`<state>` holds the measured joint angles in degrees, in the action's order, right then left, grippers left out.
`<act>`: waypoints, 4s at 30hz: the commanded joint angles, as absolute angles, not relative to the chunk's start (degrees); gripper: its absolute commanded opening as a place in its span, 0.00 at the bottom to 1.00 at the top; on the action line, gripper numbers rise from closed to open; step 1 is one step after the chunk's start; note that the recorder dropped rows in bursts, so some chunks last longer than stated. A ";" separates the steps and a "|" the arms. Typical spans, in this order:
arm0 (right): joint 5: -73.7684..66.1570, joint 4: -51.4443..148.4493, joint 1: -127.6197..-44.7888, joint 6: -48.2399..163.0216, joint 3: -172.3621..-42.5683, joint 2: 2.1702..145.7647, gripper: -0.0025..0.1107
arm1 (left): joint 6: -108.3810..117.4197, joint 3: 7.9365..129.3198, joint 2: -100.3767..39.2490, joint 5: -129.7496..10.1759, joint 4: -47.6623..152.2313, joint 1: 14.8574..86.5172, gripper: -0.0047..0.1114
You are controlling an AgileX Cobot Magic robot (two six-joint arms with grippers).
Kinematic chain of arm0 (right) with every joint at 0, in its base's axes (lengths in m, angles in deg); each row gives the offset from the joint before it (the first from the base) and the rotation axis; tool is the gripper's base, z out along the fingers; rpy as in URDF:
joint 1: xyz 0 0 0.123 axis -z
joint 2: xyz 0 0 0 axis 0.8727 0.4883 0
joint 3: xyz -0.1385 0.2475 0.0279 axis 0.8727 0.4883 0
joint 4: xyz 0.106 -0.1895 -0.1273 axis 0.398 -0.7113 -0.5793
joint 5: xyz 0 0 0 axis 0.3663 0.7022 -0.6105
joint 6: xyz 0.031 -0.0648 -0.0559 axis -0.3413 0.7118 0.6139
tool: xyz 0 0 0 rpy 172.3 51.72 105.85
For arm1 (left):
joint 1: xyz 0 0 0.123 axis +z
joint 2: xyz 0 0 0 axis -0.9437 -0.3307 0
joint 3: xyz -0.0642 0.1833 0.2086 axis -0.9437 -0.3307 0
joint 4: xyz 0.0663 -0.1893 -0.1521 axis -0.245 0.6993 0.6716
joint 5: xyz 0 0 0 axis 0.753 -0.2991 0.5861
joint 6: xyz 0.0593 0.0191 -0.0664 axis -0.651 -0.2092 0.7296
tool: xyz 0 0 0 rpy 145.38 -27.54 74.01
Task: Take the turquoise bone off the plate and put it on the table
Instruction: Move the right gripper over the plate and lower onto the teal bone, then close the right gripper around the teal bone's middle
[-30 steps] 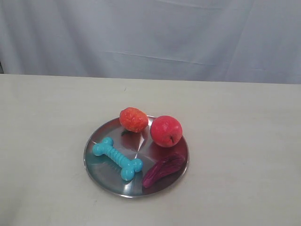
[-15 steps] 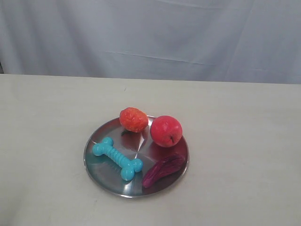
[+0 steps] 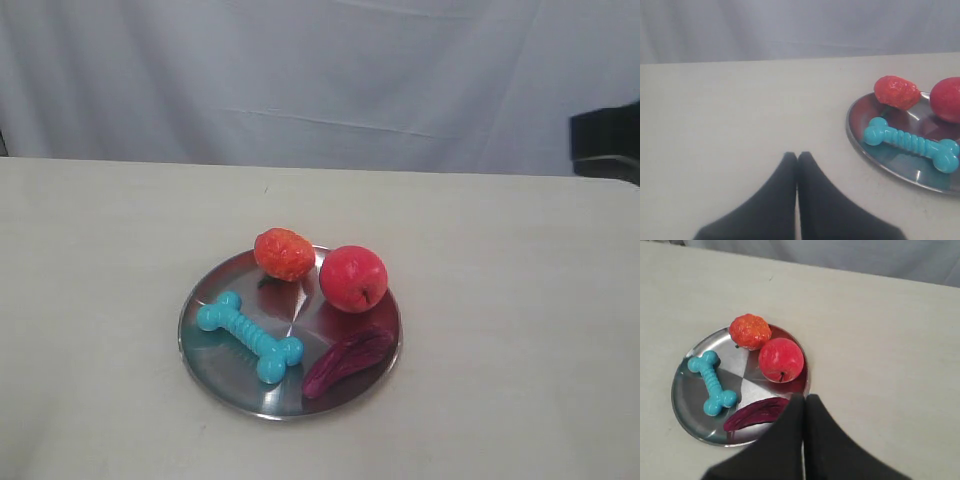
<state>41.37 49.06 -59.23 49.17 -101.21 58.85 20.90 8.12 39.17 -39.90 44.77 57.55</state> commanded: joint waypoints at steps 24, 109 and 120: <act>38.53 39.30 -84.24 51.98 -131.31 117.73 0.02 | 20.98 7.94 39.25 -39.94 44.75 57.39 0.04; 26.23 39.34 -84.24 50.57 -131.31 129.85 0.47 | 20.82 7.94 39.25 -39.94 44.75 57.39 0.04; 26.04 37.85 -84.24 50.57 -131.31 129.51 0.02 | 20.99 7.94 39.25 -39.94 44.75 57.39 0.04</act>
<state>26.41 39.28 -84.29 50.73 -131.07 129.99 20.90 8.12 39.17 -39.90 44.77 57.55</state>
